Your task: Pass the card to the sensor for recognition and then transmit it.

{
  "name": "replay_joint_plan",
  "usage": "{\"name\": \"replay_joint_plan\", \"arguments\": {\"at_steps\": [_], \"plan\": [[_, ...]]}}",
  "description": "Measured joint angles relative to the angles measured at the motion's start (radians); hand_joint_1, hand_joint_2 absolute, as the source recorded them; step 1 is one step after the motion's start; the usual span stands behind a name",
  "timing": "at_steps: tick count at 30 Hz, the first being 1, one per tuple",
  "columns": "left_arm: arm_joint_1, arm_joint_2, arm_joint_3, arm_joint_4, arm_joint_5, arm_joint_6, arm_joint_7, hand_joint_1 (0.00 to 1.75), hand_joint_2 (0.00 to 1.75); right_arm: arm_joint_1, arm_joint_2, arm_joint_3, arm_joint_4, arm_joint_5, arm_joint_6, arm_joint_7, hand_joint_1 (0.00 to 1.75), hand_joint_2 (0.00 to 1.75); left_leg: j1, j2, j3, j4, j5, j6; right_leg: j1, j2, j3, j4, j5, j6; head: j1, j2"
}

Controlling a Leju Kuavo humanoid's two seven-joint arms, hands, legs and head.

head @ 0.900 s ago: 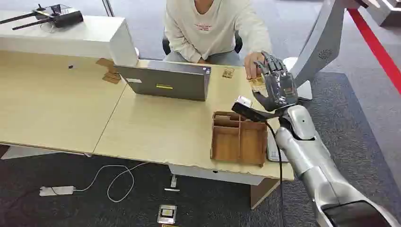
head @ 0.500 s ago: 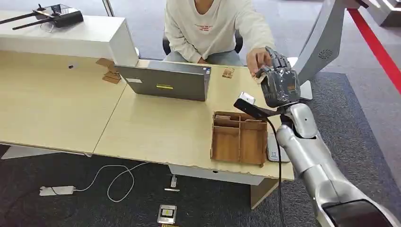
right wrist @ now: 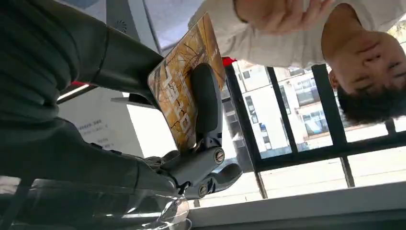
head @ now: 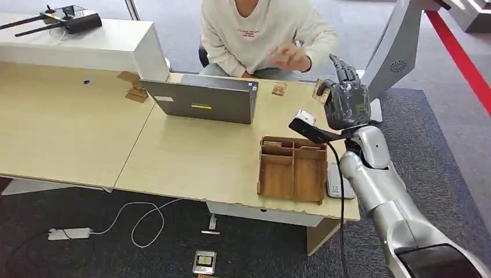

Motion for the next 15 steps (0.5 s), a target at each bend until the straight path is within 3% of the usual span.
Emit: {"name": "replay_joint_plan", "arguments": {"at_steps": [15], "plan": [[0.001,-0.006,0.000,0.000,0.014,0.020,0.002,0.00,0.00,-0.006,-0.037,-0.037,0.013,-0.050,0.052,0.034,1.75,1.75,0.000,0.000,0.000,0.000,0.000,0.000,0.000,0.000,-0.001,0.000,0.000,0.000,0.000,0.000]]}}
